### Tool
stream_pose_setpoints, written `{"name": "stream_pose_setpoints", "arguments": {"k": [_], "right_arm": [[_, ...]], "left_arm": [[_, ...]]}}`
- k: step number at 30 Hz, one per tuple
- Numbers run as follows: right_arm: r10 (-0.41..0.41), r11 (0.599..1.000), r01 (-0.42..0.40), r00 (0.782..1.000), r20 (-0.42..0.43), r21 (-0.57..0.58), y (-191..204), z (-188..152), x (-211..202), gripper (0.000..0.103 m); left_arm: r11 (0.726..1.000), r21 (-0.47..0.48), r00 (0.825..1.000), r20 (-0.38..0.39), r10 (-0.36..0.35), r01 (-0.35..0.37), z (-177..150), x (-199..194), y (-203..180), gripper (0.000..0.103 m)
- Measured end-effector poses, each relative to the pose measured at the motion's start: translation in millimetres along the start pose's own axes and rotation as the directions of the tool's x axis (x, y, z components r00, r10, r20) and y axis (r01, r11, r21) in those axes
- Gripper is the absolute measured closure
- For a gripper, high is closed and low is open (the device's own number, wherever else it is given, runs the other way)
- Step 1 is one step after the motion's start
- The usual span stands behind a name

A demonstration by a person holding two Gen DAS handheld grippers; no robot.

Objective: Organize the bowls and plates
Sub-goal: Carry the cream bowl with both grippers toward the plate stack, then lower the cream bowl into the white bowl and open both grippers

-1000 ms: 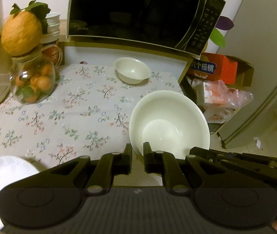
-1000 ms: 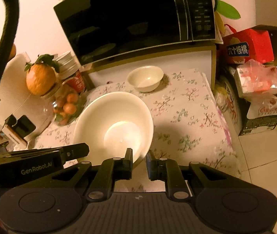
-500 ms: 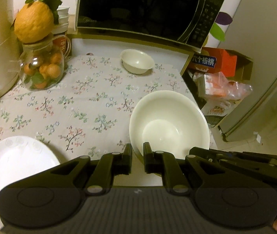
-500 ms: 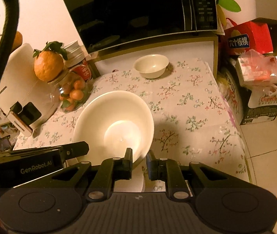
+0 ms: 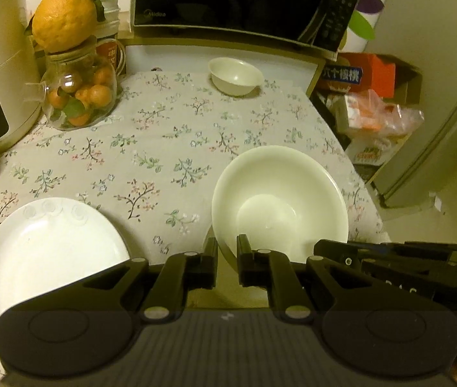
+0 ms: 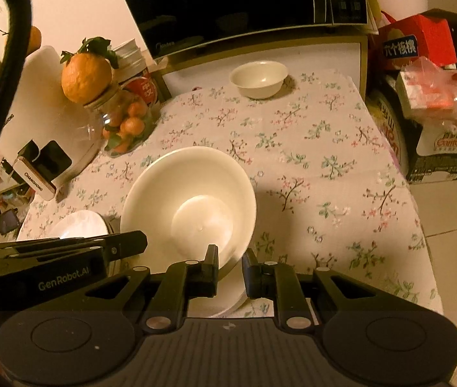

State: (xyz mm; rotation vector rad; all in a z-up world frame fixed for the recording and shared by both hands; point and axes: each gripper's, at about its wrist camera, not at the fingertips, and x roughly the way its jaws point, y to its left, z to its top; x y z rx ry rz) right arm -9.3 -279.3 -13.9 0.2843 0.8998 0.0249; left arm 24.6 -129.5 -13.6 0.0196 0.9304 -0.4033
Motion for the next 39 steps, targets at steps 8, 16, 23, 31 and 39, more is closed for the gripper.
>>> {"name": "stream_pose_setpoints", "arguments": {"k": [8,16,23,31,39], "right_arm": [[-0.003,1.000,0.003,1.000,-0.023,0.007,5.6,-13.9,3.6,0.087],[-0.020,1.000,0.019,0.999,-0.035,-0.016,12.7,-16.0,6.7,0.086],[-0.030,0.999,0.029,0.999,-0.043,-0.014,13.5,-18.4,9.2,0.086],[-0.035,0.999,0.035,0.998,-0.053,-0.005,12.3,-21.4,11.6,0.086],[-0.036,0.999,0.036,0.997,-0.062,-0.001,11.4,-20.8,14.8,0.084]], "left_arm": [[0.999,0.032,0.999,-0.026,0.019,-0.019,-7.7,3.7,2.3,0.092],[0.999,0.042,0.999,-0.034,0.027,-0.025,-10.5,4.7,4.1,0.091],[0.997,0.068,0.998,-0.045,0.040,-0.037,-13.9,7.9,1.3,0.091],[0.997,0.073,0.997,-0.070,0.035,-0.030,-13.9,15.8,2.4,0.090],[0.997,0.077,0.996,-0.083,0.036,-0.029,-14.1,19.7,3.5,0.088]]}}
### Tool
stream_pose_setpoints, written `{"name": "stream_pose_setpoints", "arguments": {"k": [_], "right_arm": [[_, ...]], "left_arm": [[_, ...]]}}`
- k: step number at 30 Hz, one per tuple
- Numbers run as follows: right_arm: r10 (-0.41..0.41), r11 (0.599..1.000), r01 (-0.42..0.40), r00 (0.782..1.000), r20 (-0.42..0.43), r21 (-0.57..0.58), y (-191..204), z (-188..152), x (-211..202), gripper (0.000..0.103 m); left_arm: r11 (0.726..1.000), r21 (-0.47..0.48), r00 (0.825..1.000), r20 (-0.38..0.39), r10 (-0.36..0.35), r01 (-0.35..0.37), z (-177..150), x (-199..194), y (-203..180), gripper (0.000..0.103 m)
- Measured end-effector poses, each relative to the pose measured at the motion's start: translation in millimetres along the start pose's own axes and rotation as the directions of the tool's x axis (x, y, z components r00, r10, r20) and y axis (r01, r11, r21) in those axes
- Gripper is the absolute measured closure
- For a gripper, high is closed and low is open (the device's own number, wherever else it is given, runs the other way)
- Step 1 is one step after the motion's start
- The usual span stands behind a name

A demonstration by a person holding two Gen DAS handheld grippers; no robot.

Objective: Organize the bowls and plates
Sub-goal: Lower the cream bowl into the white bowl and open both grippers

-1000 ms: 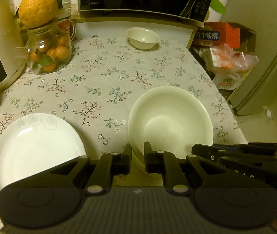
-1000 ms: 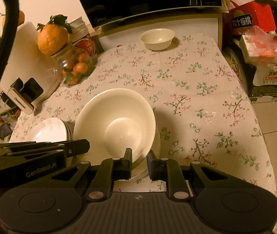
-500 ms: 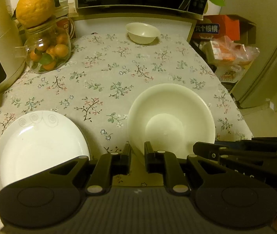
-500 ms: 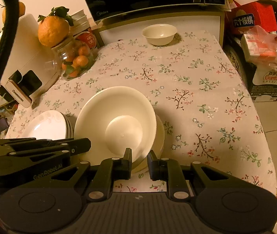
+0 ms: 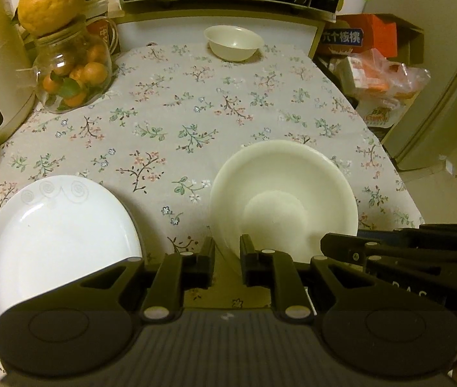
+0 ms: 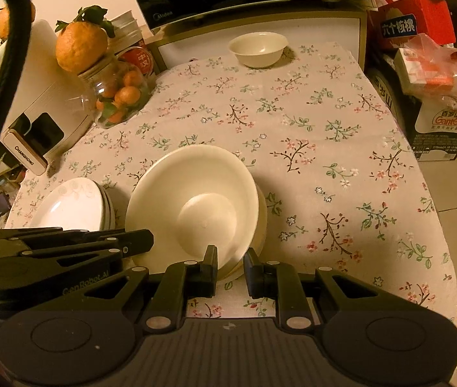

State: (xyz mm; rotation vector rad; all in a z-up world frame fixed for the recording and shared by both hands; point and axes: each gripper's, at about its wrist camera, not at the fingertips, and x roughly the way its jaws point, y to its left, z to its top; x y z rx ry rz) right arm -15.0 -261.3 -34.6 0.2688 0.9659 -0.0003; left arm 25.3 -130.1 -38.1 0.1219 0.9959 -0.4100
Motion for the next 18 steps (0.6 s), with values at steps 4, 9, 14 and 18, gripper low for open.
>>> {"name": "stream_pose_setpoints", "arguments": {"k": [4,9,14,18], "right_arm": [[-0.001,1.000,0.001,1.000,-0.001,-0.005,0.9,-0.1,0.1,0.082],[-0.003,1.000,0.003,1.000,-0.001,0.002,0.0,-0.1,0.5,0.081],[-0.010,1.000,0.010,1.000,0.000,0.008,-2.8,-1.5,1.0,0.081],[-0.005,1.000,0.004,1.000,0.011,0.025,-6.4,-1.8,-1.3,0.080]], "left_arm": [[1.000,0.000,1.000,-0.009,-0.002,0.002,0.1,2.1,0.5,0.087],[1.000,-0.004,1.000,-0.004,-0.002,0.002,0.8,1.0,2.7,0.081],[1.000,-0.023,1.000,-0.005,0.000,0.000,0.6,1.3,5.8,0.079],[1.000,-0.028,1.000,-0.004,-0.005,0.005,1.2,0.6,6.6,0.079]]}}
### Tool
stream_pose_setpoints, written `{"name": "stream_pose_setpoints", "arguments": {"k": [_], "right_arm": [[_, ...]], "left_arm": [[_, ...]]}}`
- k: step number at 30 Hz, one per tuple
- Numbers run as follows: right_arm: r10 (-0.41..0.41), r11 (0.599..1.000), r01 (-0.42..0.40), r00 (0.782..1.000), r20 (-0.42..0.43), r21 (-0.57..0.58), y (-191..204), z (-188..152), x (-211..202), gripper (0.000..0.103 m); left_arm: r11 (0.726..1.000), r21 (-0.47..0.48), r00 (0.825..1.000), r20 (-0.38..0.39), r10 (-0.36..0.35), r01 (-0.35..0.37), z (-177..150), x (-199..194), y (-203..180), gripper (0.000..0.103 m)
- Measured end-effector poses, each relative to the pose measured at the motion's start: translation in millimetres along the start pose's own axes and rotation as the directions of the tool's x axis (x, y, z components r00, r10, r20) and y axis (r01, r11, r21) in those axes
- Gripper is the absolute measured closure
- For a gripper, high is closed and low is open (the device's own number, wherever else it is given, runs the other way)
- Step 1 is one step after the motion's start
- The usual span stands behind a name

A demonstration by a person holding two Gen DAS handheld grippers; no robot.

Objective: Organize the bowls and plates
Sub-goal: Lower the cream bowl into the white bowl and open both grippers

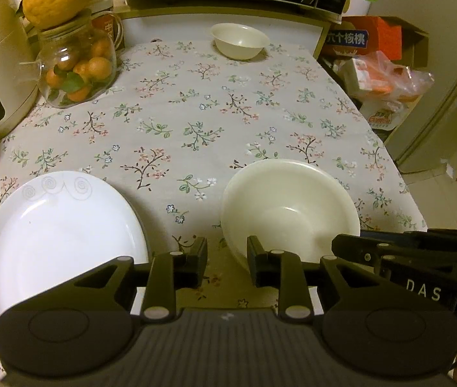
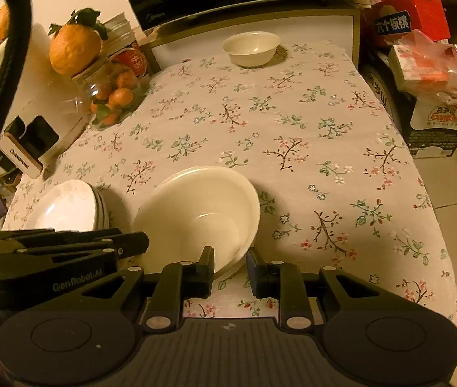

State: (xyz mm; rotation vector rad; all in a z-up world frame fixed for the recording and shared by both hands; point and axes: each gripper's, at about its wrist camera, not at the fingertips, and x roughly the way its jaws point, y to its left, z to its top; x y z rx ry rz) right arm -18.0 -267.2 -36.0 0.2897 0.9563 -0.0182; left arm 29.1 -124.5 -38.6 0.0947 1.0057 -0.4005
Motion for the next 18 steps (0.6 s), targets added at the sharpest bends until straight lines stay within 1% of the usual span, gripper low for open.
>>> {"name": "stream_pose_setpoints", "arguments": {"k": [4,9,13,18], "right_arm": [[0.003,1.000,-0.003,1.000,0.012,0.004,-1.8,0.0,0.1,0.080],[-0.007,1.000,0.007,1.000,0.010,-0.024,1.2,-0.9,5.2,0.080],[0.009,1.000,-0.009,0.999,0.033,-0.002,-3.9,-0.2,-0.2,0.080],[0.007,1.000,-0.008,0.998,0.057,0.004,-8.7,1.7,-6.4,0.080]], "left_arm": [[1.000,-0.012,1.000,0.007,0.000,0.000,1.0,-1.5,1.9,0.079],[1.000,-0.021,1.000,-0.001,-0.005,0.005,0.9,-1.0,3.1,0.079],[1.000,-0.028,1.000,0.014,0.000,0.000,2.7,-4.9,5.2,0.078],[0.999,-0.050,1.000,0.030,-0.005,0.007,7.9,-10.7,7.1,0.074]]}}
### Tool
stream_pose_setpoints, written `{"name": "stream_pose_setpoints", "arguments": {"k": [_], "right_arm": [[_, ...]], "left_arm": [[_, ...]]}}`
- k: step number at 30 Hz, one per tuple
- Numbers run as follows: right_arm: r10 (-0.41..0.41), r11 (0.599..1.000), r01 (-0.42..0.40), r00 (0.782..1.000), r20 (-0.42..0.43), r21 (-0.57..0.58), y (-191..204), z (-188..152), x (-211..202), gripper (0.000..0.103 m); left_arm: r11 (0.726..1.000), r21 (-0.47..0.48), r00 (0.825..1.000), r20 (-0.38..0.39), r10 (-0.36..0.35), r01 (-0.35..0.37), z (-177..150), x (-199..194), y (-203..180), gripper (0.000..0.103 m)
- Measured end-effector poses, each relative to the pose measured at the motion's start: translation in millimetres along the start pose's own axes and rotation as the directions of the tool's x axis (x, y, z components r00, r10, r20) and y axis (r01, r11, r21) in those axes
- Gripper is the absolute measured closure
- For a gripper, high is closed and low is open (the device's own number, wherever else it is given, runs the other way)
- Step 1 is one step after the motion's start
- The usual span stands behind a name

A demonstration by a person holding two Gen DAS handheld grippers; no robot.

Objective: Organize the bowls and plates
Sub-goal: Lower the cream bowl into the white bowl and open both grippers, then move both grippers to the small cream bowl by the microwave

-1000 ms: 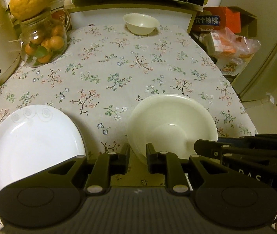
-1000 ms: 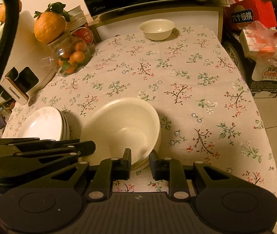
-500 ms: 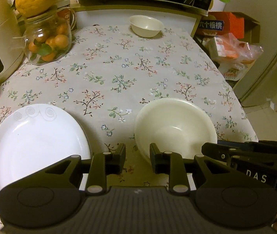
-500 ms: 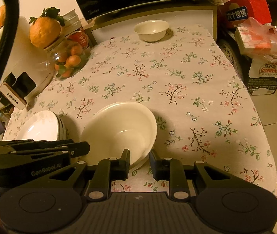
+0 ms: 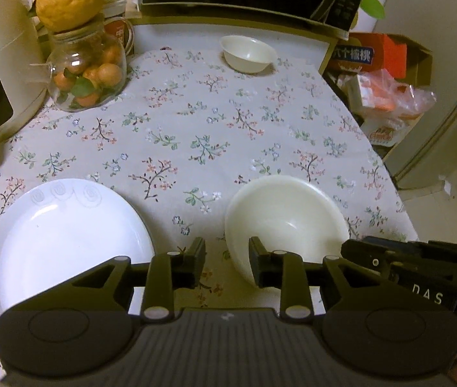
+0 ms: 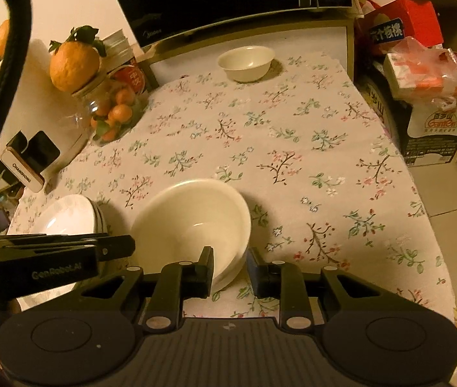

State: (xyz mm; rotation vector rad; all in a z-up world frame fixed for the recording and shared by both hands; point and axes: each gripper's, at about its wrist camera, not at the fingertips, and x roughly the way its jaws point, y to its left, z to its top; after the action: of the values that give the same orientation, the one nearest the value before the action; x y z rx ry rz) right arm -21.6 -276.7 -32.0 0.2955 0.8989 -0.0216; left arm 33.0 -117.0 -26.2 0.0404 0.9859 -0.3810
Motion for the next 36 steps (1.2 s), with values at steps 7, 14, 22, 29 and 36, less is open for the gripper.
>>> {"name": "stream_pose_setpoints", "arguments": {"k": [7,14,22,29,36], "right_arm": [[-0.022,1.000,0.022,0.999,0.041,0.002,-9.1,7.2,-6.8,0.068],[-0.062,0.998,0.063,0.997,0.050,-0.014,-21.0,20.9,-3.7,0.060],[-0.075,0.996,0.078,0.993,0.093,-0.033,-31.9,49.0,0.3,0.041],[-0.055,0.994,0.066,0.991,0.119,-0.086,-34.3,84.2,7.5,0.017],[-0.071,0.991,0.084,0.989,0.131,-0.103,-38.2,114.1,24.9,0.012]], "left_arm": [[0.999,0.015,0.997,0.064,0.045,-0.046,12.8,-7.5,-5.3,0.058],[0.997,0.019,0.993,0.092,0.069,-0.071,28.3,-2.2,-12.2,0.046],[0.995,0.017,0.986,0.137,0.096,-0.099,53.9,5.4,-16.0,0.028],[0.994,0.007,0.980,0.169,0.104,-0.107,84.3,14.1,-18.4,0.010],[0.993,-0.005,0.976,0.184,0.113,-0.114,108.0,32.4,-20.1,0.007]]}}
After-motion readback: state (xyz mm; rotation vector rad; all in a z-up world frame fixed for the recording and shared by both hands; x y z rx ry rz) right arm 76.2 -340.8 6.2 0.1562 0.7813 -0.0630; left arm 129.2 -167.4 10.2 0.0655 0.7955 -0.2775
